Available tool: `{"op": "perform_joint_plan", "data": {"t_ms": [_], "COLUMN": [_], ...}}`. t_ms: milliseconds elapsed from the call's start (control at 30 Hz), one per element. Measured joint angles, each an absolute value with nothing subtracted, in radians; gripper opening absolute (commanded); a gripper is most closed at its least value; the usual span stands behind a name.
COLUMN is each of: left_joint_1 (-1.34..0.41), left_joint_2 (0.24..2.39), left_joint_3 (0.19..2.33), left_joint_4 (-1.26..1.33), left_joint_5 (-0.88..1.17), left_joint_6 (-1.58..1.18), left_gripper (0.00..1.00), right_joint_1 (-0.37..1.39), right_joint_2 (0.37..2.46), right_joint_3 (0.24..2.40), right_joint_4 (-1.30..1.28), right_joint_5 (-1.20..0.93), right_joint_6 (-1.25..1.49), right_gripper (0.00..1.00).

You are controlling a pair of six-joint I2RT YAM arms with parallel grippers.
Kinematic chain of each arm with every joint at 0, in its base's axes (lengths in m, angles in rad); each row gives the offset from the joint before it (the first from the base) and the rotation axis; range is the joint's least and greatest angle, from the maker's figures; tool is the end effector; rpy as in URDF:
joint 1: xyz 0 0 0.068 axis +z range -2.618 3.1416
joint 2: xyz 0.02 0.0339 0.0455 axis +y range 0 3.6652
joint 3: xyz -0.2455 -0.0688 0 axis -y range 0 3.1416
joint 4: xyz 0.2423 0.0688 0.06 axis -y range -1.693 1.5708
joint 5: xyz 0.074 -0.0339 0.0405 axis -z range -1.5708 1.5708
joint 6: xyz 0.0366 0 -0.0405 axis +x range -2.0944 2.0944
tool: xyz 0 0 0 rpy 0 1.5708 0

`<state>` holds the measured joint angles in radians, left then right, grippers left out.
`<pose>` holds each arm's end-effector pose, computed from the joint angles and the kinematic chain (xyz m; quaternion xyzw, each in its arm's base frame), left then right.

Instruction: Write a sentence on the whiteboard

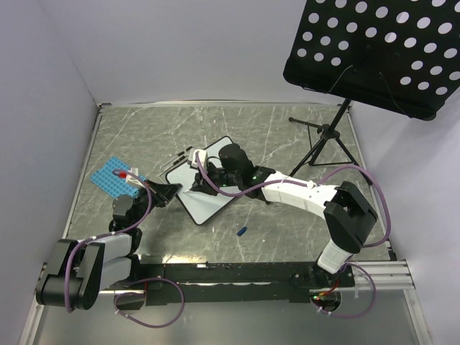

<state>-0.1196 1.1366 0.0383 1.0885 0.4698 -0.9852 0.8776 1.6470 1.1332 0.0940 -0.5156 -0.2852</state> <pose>0.1837 -0.0388 0.1467 -0.1412 0.6960 -0.4999 0.4957 0.2263 0.3006 0.2483 -0.5615 0.6017 0.3582 0.4409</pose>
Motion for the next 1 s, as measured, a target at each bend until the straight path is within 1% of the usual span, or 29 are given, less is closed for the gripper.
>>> {"op": "perform_joint_plan", "data": {"t_ms": [600,1000], "left_joint_1": [-0.12,-0.12], "left_joint_2": [1.134,1.134], "left_joint_3": [0.038,0.038], "left_joint_4": [1.07,1.071], "left_joint_5": [0.454,0.455], "left_joint_6": [-0.986,-0.981], "left_gripper": [0.01,0.01], "right_joint_1": [0.878,0.886], "right_joint_2": [1.645,1.618], "right_joint_3": [1.118,1.074], "right_joint_4": [0.07,0.0], "right_joint_5": [-0.55,-0.584], "right_joint_6": [-0.339,-0.367], "right_gripper": [0.0,0.0]}}
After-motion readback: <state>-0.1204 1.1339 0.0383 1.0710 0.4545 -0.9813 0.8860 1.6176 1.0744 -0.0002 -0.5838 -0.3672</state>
